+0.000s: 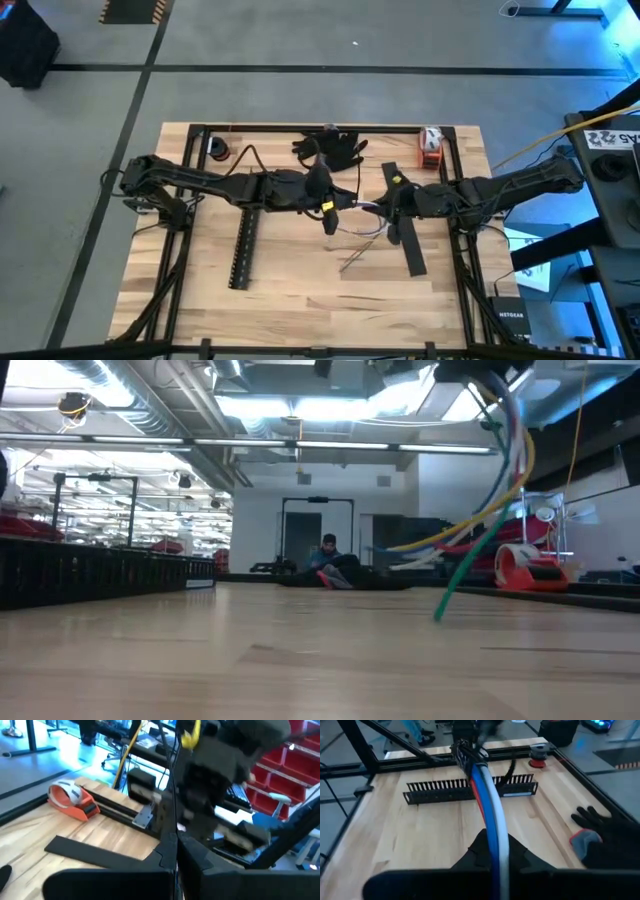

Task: Ziptie cables
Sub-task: Wrap the cable wires together using the black zip tie

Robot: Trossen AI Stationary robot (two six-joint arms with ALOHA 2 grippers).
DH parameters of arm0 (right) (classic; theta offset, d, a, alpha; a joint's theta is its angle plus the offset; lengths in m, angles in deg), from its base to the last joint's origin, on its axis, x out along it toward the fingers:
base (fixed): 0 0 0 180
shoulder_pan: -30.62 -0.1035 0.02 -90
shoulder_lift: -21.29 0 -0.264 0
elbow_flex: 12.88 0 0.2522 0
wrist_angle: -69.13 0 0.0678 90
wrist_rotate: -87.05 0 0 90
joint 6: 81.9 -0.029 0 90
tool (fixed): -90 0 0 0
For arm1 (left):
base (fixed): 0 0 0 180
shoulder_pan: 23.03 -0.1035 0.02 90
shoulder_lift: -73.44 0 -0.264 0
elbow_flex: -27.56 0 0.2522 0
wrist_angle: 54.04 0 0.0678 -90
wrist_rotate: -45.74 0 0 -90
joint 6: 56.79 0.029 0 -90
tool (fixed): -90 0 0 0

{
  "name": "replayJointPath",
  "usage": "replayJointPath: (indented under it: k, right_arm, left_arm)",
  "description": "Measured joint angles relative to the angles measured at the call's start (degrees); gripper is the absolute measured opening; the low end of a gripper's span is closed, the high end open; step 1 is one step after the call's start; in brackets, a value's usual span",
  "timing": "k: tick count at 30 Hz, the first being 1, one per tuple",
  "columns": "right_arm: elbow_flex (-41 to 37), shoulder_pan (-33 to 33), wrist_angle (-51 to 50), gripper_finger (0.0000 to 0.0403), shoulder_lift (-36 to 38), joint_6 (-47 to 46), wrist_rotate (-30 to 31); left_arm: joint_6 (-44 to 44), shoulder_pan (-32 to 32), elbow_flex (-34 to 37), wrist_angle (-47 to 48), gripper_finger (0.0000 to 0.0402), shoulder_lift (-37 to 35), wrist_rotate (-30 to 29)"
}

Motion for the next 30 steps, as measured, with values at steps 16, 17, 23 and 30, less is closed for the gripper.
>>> replayJointPath:
  k: [16,17,23,30]
  right_arm:
    - [8.0,0.0,-8.3,0.0006,-6.2,7.8,1.6]
    - [8.4,0.0,-7.9,0.0006,-6.2,8.1,1.6]
    - [8.7,0.0,-8.1,0.0006,-7.3,9.2,1.6]
    - [8.7,0.0,-9.2,0.0006,-11.4,9.1,0.3]
  left_arm:
    - [1.2,-0.1,0.0,-6.0,0.0001,3.3,3.0]
    - [2.0,-0.1,0.0,-6.0,0.0001,3.4,3.0]
    - [7.2,-0.1,0.3,-6.4,0.0001,3.5,3.0]
    - [8.3,-0.1,0.6,-7.6,0.0001,7.6,3.0]
